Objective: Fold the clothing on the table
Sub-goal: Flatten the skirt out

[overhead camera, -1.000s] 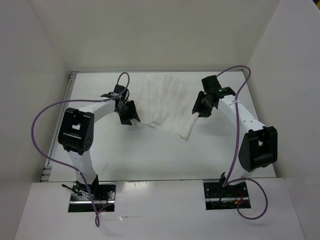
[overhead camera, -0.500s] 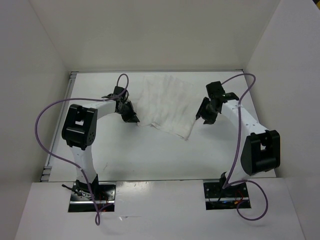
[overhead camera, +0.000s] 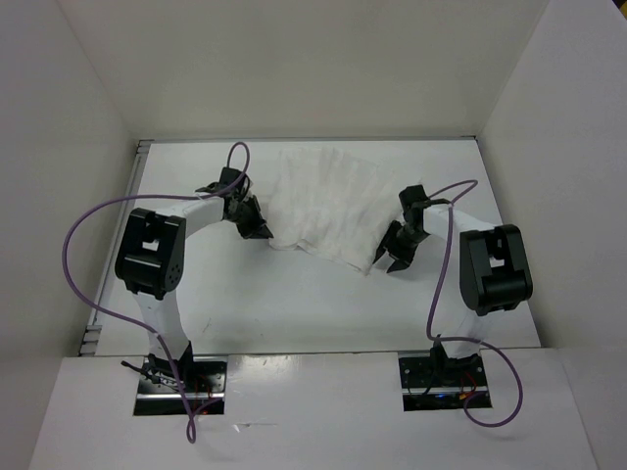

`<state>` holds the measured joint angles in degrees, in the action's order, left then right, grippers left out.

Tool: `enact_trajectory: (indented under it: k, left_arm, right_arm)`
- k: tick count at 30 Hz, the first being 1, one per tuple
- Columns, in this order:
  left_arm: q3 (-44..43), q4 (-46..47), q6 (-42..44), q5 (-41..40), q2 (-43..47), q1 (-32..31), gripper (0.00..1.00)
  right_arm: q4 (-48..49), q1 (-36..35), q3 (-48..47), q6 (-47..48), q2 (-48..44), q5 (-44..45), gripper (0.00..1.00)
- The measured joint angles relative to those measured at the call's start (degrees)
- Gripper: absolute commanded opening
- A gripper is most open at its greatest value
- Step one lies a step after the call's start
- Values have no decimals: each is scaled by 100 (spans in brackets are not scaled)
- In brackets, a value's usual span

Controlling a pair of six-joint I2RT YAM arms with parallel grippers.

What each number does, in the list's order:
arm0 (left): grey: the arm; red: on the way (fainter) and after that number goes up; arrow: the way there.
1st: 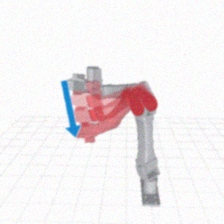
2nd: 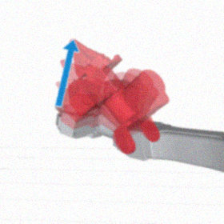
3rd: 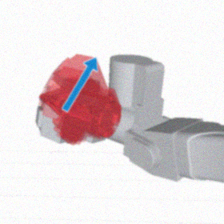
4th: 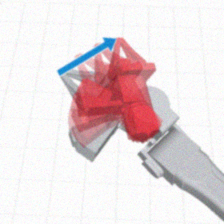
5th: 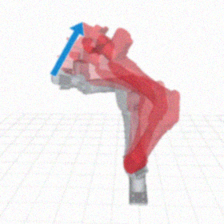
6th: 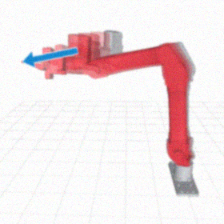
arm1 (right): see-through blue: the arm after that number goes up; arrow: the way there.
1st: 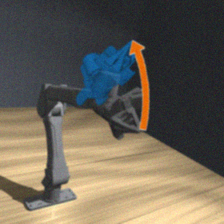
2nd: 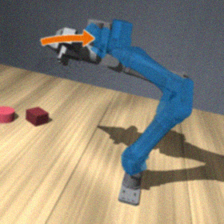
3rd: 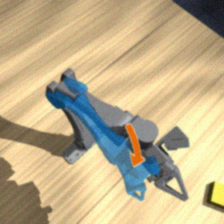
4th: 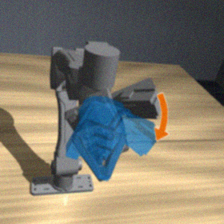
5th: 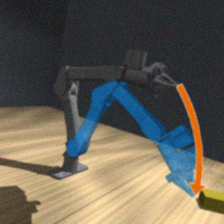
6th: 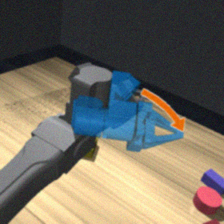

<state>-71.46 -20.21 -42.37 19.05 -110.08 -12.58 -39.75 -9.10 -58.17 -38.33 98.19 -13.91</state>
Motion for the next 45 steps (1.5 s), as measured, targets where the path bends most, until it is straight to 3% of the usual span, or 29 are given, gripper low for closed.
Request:
enact_trajectory:
  k: [14, 18, 19, 21, 27, 30, 36, 39, 42, 45]
  left_arm:
    - [138, -57, 13, -2, 42, 0, 0]
    - [140, -57, 22, -9, 42, 0, 0]
    - [140, -57, 24, -13, 42, 0, 0]
    - [173, -46, 26, -13, 42, 0, 0]
    - [232, -129, 157, 4, 70, 2, 0]
    - [-229, -535, 334, 13, 83, 28, 0]
    - [-3303, -973, 640, 334, -33, 238, 0]
    - [-4277, -649, 662, 531, 149, 334, 0]
    - [-3956, -472, 730, 717, 675, 350, 0]
    - [-2756, -197, 758, 914, 1276, 356, 0]
  right_arm:
    - [505, -212, -109, -210, 424, -509, 49]
    - [575, -535, -151, -295, 540, -634, 31]
    - [575, -623, -151, -328, 557, -640, 13]
    - [584, -778, -146, -402, 601, -597, 0]
    - [201, -901, -352, -492, 463, 72, 0]
    - [-496, -730, -1213, -304, 337, 820, 0]
    - [-1032, -96, -4721, 299, 227, 1683, 0]
    - [-931, -83, -5442, 507, -138, 1733, 0]
    - [-890, -101, -5053, 610, -693, 1572, 0]
    - [-859, -96, -4070, 638, -1156, 1331, 0]
